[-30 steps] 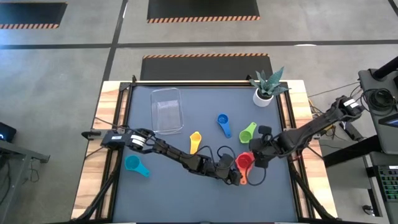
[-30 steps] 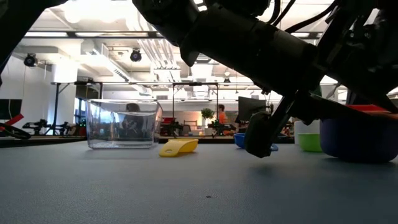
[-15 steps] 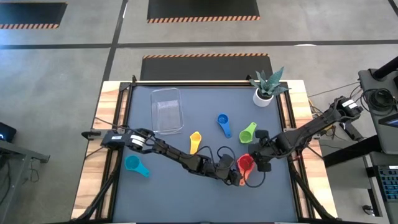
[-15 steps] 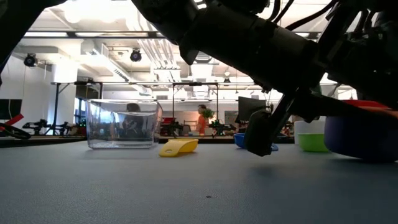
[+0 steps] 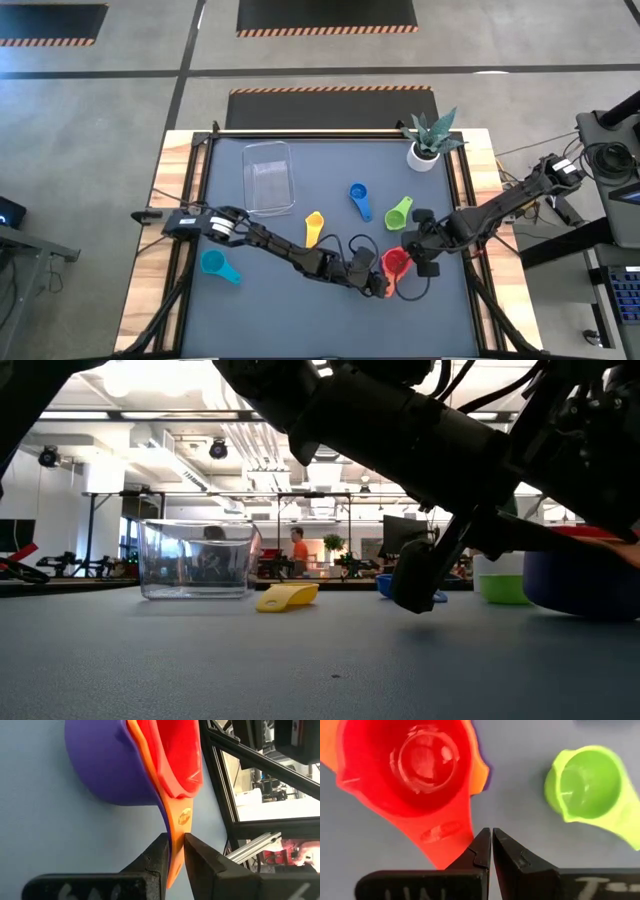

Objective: Nest measuring cups in basket
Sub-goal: Stack the red measuring cup on top of the orange measuring cup

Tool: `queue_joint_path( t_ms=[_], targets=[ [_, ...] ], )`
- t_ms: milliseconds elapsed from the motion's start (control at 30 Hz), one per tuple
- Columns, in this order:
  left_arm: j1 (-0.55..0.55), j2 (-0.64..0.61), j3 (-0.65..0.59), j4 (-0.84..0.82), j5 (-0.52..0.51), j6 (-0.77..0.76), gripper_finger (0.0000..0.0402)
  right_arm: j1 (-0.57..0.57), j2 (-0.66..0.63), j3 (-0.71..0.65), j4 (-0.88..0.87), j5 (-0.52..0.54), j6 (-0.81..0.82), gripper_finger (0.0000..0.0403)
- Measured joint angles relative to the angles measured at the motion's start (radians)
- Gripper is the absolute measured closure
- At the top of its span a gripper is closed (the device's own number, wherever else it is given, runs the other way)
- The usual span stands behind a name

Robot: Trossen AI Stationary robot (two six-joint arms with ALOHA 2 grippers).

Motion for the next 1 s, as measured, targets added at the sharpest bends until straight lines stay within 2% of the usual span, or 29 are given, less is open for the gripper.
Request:
queue_joint_path(
  t_ms=[233, 367, 500, 800, 1000],
  targets=[
    [0.000, 0.000, 0.000, 0.001, -0.009, -0.001, 0.0362, 0.003, 0.001, 0.000, 0.002, -0.100, 0.058, 0.0394],
    [0.000, 0.000, 0.000, 0.001, -0.010, -0.001, 0.0362, 0.003, 0.001, 0.000, 0.006, -0.122, 0.075, 0.0394],
    [0.000, 0.000, 0.000, 0.003, -0.014, -0.001, 0.0362, 0.003, 0.001, 0.000, 0.047, -0.209, 0.115, 0.0394],
    [0.000, 0.000, 0.000, 0.003, -0.014, -0.001, 0.0362, 0.023, 0.001, 0.000, 0.090, -0.262, 0.148, 0.0394],
    [0.000, 0.000, 0.000, 0.003, -0.015, -0.001, 0.0362, 0.063, 0.001, 0.000, 0.189, -0.264, 0.171, 0.0394]
  ],
)
